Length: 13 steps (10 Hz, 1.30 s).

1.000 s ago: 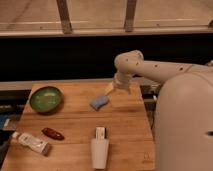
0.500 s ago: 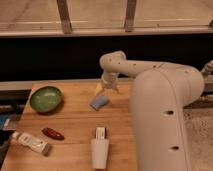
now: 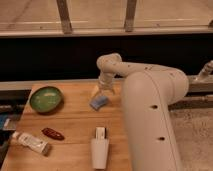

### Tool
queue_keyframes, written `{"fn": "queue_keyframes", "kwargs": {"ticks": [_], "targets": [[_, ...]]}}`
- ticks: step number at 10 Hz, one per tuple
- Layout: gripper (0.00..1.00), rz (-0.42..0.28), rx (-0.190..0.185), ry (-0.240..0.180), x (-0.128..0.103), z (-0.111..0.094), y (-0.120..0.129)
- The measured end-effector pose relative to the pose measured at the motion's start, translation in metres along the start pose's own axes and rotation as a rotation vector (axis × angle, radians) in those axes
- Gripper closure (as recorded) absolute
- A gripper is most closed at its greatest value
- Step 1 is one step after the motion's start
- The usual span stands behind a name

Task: Wipe the white sponge on the table

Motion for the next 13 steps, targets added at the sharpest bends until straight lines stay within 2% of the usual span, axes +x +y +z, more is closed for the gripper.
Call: {"fn": "queue_keyframes", "kwargs": {"ticks": [4, 10, 13], "targets": [[0.20, 0.006, -0.058, 0.019, -0.009, 0.023, 0.001], [0.20, 0.059, -0.103, 0.035, -0.011, 0.040, -0.020], [0.20, 0.073, -0.120, 0.040, -0.007, 0.043, -0.023]]}}
